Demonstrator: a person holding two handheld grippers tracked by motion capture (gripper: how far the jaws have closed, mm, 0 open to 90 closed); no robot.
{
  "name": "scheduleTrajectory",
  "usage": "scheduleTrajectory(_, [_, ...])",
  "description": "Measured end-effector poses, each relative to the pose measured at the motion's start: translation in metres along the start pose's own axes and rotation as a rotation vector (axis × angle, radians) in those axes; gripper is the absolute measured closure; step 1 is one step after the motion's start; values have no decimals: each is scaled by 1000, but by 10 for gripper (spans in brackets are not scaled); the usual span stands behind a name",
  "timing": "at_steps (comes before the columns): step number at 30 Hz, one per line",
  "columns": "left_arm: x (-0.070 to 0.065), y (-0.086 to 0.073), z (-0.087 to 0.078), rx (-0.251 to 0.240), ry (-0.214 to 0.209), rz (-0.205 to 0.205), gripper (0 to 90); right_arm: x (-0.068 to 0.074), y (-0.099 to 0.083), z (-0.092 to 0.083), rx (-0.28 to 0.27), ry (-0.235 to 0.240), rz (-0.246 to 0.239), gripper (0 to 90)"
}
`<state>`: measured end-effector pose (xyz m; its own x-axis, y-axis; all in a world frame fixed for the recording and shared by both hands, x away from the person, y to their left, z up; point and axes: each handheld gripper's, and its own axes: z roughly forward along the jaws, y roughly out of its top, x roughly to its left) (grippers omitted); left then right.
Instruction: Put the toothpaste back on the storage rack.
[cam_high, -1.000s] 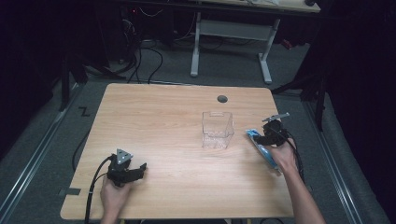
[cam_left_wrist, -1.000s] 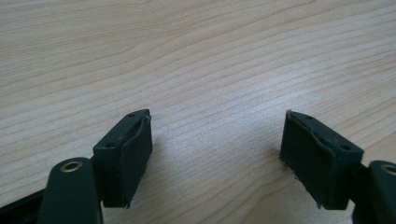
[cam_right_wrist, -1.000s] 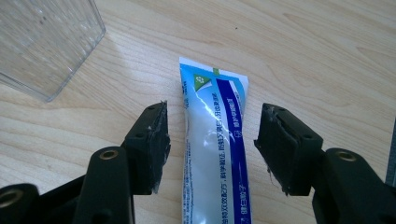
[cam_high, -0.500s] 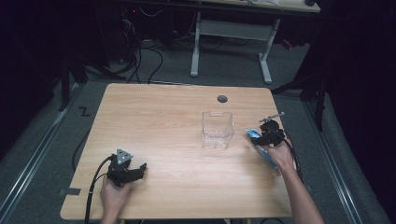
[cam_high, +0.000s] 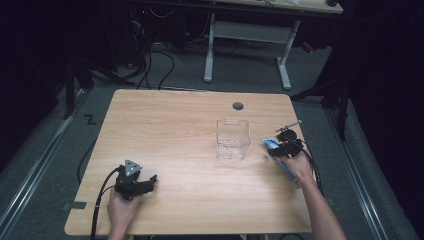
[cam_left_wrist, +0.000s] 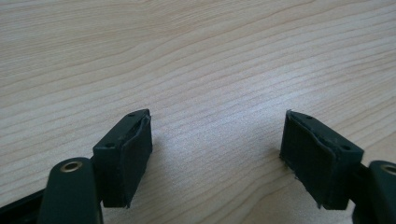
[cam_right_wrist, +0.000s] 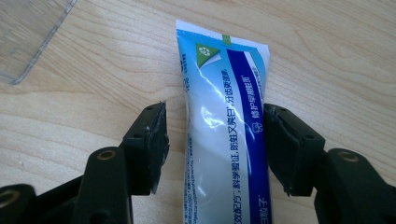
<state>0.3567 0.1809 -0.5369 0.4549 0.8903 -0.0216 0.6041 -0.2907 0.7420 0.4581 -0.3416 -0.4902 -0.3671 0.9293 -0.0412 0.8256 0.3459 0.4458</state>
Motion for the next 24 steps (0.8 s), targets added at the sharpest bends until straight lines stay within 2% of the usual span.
scheduleTrajectory(3, [0, 0, 0, 0, 1, -1, 255, 0, -1, 1, 1, -12, -10, 441])
scheduleTrajectory(5, [1, 0, 0, -3, 1, -9, 257, 1, -1, 2, 20, -34, -34, 455])
scheduleTrajectory(10, [0, 0, 0, -1, 4, -7, 257, 0, -2, 7, 47, -41, -39, 490])
scheduleTrajectory(15, [0, 1, 0, 0, 5, -5, 256, -2, -2, 8, 42, -22, -20, 524])
scheduleTrajectory(19, [0, 1, 1, -1, 6, -5, 256, -4, -2, 7, 50, -12, -24, 555])
scheduleTrajectory(20, [0, 1, 1, -1, 8, -4, 257, -6, -2, 6, 46, 8, -12, 577])
scheduleTrajectory(24, [0, 1, 1, 0, 6, -6, 257, -10, -2, 5, 56, 22, -4, 618])
